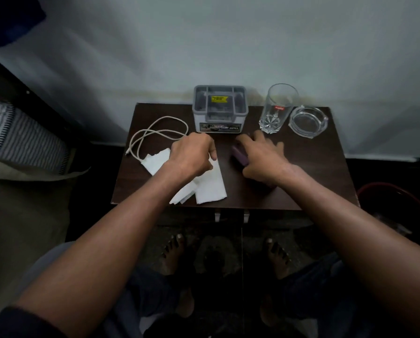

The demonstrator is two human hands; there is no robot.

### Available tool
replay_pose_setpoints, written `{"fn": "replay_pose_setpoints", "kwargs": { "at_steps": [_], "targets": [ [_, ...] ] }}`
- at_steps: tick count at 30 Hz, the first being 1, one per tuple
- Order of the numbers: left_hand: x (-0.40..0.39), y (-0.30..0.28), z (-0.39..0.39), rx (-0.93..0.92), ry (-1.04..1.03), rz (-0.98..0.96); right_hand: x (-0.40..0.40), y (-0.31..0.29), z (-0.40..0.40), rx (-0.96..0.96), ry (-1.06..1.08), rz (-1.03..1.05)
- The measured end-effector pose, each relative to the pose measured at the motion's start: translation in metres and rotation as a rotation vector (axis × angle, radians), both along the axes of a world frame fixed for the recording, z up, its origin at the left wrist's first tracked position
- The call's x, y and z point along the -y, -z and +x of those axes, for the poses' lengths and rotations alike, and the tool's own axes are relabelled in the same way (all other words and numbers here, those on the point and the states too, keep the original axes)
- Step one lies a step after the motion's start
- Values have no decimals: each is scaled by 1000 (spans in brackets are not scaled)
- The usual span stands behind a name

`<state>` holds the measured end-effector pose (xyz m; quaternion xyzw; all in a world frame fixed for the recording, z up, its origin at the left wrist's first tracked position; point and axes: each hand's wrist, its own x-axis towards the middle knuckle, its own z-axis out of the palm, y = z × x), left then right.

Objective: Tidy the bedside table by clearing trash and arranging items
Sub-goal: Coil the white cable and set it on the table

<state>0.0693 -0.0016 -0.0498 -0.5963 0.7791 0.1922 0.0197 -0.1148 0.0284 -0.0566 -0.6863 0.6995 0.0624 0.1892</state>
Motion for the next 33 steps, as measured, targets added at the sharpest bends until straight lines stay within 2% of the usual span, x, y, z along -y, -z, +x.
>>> {"fn": "replay_pose_setpoints", "kwargs": {
  "at_steps": [3,6,9,13,16,20,26,31,33],
  "targets": [
    [-3,-1,21,22,-31,66,0,-1,7,-167,43,-10],
    [-7,-4,36,41,-52,88,2,-4,21,-221,17,-102],
    [-4,-8,52,57,-90,97,6,-3,45,-86,-131,-278],
    [3,-6,76,87,-170,39,8,8,75,183,-120,-118],
    [6,2,88,107,-199,-48,8,17,85,175,-147,-60],
    [4,14,95,146,-216,-37,9,19,90,88,-157,-25],
    [1,23,101,59,-234,-50,12,16,97,61,-155,-12],
    [4,16,102,-85,-160,63,23,17,104,221,-112,-222],
    [5,11,103,-107,-133,88,27,18,105,267,-164,-224]
  ]
}}
